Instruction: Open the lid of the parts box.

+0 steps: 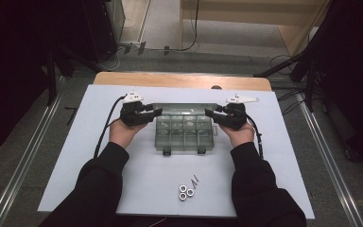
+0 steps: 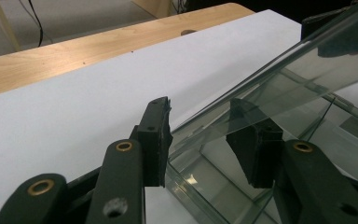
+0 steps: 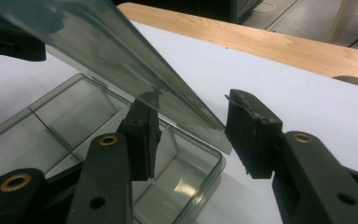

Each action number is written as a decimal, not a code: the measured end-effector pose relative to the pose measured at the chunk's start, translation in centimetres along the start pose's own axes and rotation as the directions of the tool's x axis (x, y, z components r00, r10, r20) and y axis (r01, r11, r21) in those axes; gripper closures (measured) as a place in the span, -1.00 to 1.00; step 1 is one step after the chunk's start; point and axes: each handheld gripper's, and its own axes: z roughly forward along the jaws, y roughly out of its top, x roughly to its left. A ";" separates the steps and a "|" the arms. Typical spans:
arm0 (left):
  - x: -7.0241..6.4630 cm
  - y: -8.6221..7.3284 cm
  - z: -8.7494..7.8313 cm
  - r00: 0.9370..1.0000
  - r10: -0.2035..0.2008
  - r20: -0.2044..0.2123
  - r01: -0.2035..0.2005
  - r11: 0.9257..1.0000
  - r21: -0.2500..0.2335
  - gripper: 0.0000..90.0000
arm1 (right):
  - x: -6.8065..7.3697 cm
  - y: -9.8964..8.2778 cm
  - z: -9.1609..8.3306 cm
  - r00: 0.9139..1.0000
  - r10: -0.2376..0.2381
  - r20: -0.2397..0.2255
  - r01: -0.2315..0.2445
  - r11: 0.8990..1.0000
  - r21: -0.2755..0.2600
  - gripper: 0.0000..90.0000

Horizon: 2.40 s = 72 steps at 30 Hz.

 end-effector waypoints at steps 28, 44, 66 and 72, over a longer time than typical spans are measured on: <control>0.7 -0.5 2.4 0.997 -0.059 -0.039 0.058 0.998 -0.033 0.31 | -0.9 -0.5 2.4 0.999 0.043 0.028 -0.043 0.999 -0.025 0.31; 1.8 -1.3 3.4 0.992 -0.118 -0.049 0.117 0.993 -0.026 0.31 | -1.3 -1.2 3.6 0.995 0.078 0.057 -0.078 0.997 0.000 0.38; 2.2 -1.5 4.6 0.982 -0.167 -0.083 0.167 0.986 -0.007 0.31 | -2.0 -1.9 4.7 0.985 0.155 0.076 -0.158 0.987 0.036 0.40; 2.4 -1.8 4.9 0.979 -0.188 -0.082 0.189 0.982 0.009 0.31 | -2.3 -1.9 4.8 0.982 0.174 0.067 -0.177 0.983 0.041 0.36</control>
